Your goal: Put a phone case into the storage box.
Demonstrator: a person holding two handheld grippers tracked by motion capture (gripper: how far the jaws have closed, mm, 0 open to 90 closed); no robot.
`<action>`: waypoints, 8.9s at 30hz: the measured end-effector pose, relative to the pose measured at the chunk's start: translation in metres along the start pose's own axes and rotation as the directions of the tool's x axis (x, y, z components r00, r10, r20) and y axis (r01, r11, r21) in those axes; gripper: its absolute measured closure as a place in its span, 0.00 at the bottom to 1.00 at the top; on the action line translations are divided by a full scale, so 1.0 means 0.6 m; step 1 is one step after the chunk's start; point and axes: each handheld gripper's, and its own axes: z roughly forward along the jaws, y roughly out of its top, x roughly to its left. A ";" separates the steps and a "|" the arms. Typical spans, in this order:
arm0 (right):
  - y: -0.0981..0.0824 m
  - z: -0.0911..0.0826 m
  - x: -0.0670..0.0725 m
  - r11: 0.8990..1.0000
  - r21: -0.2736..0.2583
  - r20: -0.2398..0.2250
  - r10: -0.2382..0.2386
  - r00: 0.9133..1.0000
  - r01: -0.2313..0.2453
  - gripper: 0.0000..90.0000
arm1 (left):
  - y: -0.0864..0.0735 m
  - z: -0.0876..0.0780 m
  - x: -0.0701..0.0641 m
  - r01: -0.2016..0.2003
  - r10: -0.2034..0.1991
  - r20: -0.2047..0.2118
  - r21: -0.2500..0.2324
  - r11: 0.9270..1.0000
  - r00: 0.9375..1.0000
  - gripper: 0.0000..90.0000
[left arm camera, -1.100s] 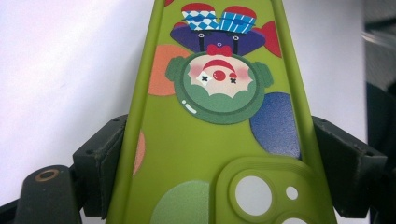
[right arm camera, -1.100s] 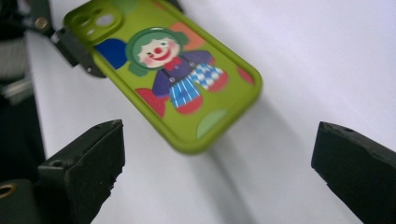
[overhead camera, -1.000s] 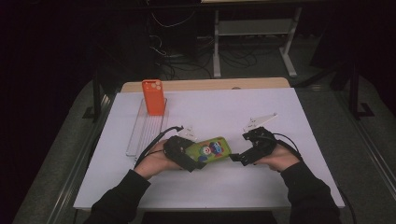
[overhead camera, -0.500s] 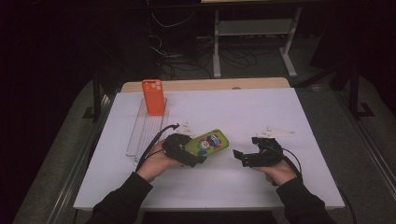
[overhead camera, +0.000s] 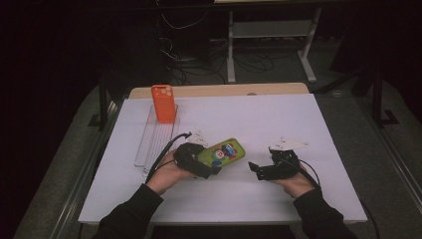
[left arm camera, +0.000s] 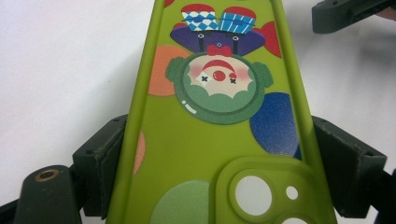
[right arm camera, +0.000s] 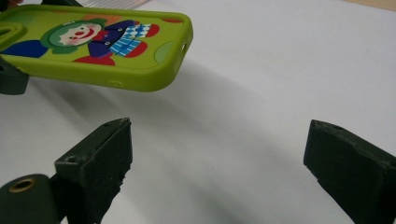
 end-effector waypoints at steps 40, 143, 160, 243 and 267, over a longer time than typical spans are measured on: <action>-0.012 0.011 0.074 0.765 0.099 0.337 -0.628 0.701 0.637 0.05 | -0.002 0.002 0.002 -0.030 0.030 0.012 0.012 0.999 0.999 0.17; -0.019 0.072 0.154 0.294 0.231 0.436 -0.884 0.172 0.927 0.84 | -0.002 -0.021 0.014 -0.019 0.021 0.039 -0.057 0.998 0.999 0.00; 0.007 0.054 0.112 0.720 0.063 0.317 -0.671 0.670 0.691 0.84 | -0.003 -0.023 0.018 0.007 -0.005 0.029 -0.100 0.995 1.000 0.00; 0.036 0.070 0.125 0.991 -0.074 -0.148 -0.120 0.982 0.110 0.73 | 0.038 -0.009 0.002 0.128 -0.151 -0.038 -0.362 0.924 0.988 0.14; 0.000 0.011 0.030 0.997 -0.002 -0.094 -0.078 0.992 0.078 0.08 | 0.090 -0.064 0.054 0.089 -0.155 -0.148 -0.378 0.922 0.977 0.14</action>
